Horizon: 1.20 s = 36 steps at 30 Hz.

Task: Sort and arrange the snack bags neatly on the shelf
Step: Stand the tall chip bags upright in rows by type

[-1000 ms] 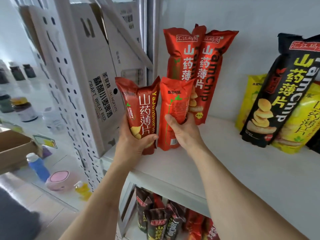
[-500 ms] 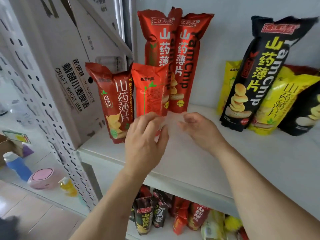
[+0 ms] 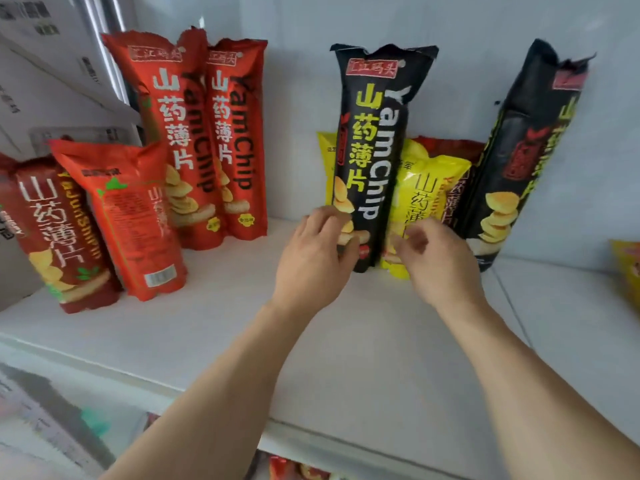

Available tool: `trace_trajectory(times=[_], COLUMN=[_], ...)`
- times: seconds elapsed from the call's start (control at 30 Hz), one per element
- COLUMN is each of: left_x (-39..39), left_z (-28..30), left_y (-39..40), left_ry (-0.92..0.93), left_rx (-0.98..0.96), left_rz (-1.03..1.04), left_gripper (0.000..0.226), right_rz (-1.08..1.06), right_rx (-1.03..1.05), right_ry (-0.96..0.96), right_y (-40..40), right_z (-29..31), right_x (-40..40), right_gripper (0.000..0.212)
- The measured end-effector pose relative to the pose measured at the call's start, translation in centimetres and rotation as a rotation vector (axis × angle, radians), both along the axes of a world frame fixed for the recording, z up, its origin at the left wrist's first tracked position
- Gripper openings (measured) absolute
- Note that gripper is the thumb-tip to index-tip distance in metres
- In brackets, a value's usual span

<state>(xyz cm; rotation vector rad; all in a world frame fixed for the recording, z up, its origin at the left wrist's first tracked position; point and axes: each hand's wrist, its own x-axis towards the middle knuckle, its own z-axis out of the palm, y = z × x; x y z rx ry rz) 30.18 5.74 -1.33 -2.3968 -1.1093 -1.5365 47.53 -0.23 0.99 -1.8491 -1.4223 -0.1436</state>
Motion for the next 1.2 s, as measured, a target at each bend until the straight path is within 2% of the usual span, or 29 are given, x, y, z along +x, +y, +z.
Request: trace_trajectory(times=[0.07, 0.13, 0.27, 0.4, 0.53, 0.67, 0.73, 0.87, 1.0, 1.1, 1.2], left_x=[1.8, 3.2, 4.0, 4.2, 4.4, 4.3, 4.0, 3.7, 3.3, 3.3, 3.4], left_z=[0.7, 1.4, 1.7, 2.6, 3.4, 3.1, 3.2, 3.2, 3.8, 4.4, 5.0], left_y=[-0.2, -0.4, 1.1, 3.0, 5.5, 7.8, 8.3, 8.2, 9.1, 10.1, 10.4], left_ry=[-0.101, -0.248, -0.447, -0.631, -0.758, -0.744, -0.762, -0.727, -0.758, -0.809, -0.822], left_rx=[-0.179, -0.340, -0.566, -0.750, -0.820, -0.853, -0.851, -0.758, -0.745, -0.785, -0.800], left_rz=[-0.006, 0.000, 0.018, -0.039, -0.109, -0.195, -0.241, -0.255, -0.259, -0.297, -0.345], left_gripper=[0.043, 0.051, 0.056, 0.048, 0.037, 0.039, 0.046, 0.032, 0.053, 0.057, 0.056], right_rz=[-0.065, -0.079, -0.037, 0.001, 0.012, 0.030, 0.031, 0.042, 0.047, 0.041, 0.039], right_rx=[0.153, 0.218, 0.165, 0.120, 0.115, 0.136, 0.162, 0.176, 0.165, 0.182, 0.231], right_ry=[0.109, 0.219, 0.404, 0.483, 0.520, 0.544, 0.563, 0.571, 0.567, 0.569, 0.575], right_y=[0.0, 0.5, 2.2, 3.7, 4.9, 5.0, 4.8, 4.4, 4.0, 3.4, 2.5], right_z=[-0.4, -0.9, -0.7, -0.6, -1.2, -1.4, -1.5, -1.6, -1.6, -1.2, -0.8], right_x=[1.8, 3.2, 4.4, 4.3, 3.8, 3.8, 3.8, 3.5, 3.2, 3.0, 2.9], right_gripper=[0.045, 0.066, 0.094, 0.103, 0.096, 0.071, 0.066, 0.061, 0.055, 0.048, 0.054])
